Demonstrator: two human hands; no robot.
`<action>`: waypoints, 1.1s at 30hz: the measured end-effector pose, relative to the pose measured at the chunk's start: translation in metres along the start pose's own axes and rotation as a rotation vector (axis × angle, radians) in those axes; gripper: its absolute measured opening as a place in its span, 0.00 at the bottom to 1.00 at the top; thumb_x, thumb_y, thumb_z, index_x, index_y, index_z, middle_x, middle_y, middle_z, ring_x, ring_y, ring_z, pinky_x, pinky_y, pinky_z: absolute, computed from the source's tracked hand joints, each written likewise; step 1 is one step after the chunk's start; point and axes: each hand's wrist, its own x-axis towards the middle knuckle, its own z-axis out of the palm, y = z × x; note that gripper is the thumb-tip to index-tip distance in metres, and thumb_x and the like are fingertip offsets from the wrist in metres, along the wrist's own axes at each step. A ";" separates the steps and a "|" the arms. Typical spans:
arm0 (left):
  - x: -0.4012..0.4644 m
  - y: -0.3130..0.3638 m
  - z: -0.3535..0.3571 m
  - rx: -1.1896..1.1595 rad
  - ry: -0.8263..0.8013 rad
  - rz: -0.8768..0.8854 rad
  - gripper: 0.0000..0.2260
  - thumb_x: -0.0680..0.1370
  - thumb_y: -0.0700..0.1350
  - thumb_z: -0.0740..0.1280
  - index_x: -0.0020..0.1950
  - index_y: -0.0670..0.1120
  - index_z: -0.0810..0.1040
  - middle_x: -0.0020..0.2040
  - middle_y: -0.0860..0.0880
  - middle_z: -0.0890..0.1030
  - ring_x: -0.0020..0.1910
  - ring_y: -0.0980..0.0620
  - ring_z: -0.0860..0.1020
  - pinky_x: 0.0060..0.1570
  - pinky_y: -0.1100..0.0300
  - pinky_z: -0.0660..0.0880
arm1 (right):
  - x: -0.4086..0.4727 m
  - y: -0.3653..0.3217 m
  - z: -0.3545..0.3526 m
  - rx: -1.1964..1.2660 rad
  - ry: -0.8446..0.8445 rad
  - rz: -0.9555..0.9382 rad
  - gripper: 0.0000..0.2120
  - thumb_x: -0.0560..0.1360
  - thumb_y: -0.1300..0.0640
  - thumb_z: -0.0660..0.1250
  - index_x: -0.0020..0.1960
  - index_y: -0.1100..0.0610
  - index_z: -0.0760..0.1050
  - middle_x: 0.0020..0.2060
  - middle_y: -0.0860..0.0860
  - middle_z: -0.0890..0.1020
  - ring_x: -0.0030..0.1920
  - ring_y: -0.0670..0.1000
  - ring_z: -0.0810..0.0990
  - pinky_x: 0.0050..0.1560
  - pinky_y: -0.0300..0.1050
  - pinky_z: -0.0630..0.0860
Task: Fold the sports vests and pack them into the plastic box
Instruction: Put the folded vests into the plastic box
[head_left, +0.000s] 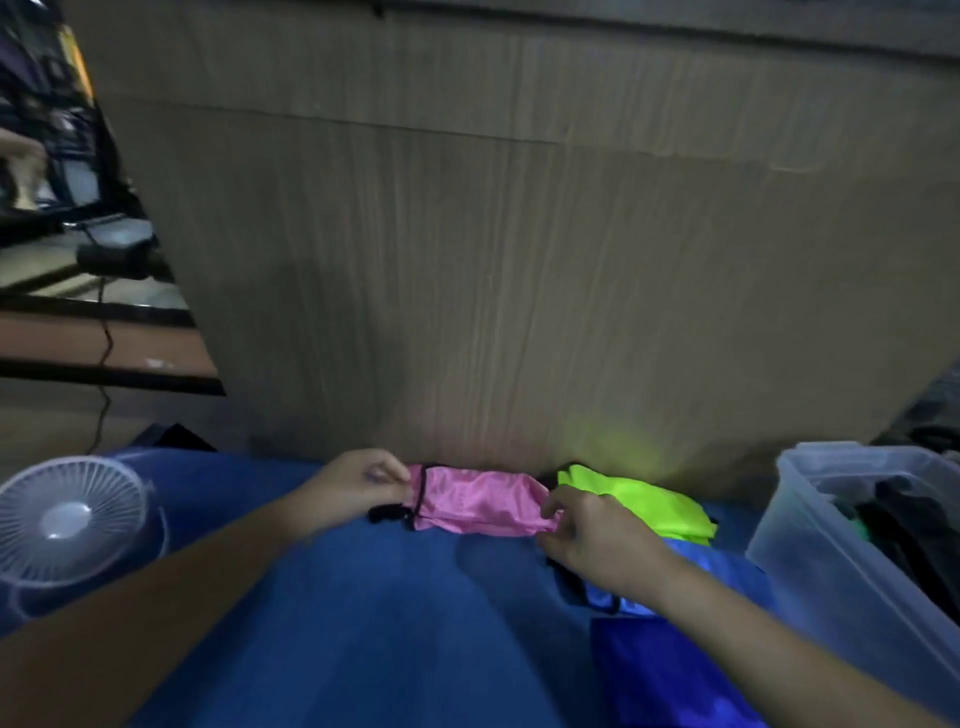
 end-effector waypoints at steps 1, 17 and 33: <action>0.004 -0.010 -0.003 0.003 0.043 -0.021 0.06 0.74 0.39 0.75 0.51 0.41 0.83 0.45 0.46 0.85 0.47 0.53 0.81 0.42 0.73 0.72 | 0.010 -0.002 0.007 0.023 -0.023 0.007 0.14 0.75 0.45 0.67 0.57 0.50 0.75 0.47 0.51 0.84 0.50 0.54 0.81 0.48 0.48 0.75; 0.091 -0.049 0.036 0.015 -0.147 -0.221 0.23 0.60 0.61 0.82 0.50 0.51 0.86 0.45 0.55 0.87 0.47 0.55 0.84 0.52 0.60 0.79 | 0.134 0.026 0.087 -0.265 -0.053 -0.043 0.24 0.77 0.47 0.65 0.71 0.52 0.68 0.66 0.52 0.74 0.65 0.56 0.73 0.66 0.48 0.69; 0.054 -0.050 0.007 0.033 -0.187 -0.179 0.27 0.56 0.48 0.85 0.50 0.42 0.80 0.45 0.47 0.86 0.44 0.52 0.82 0.47 0.53 0.80 | 0.085 0.000 0.080 0.065 -0.213 0.003 0.21 0.67 0.44 0.75 0.51 0.52 0.70 0.49 0.51 0.80 0.50 0.53 0.79 0.43 0.45 0.71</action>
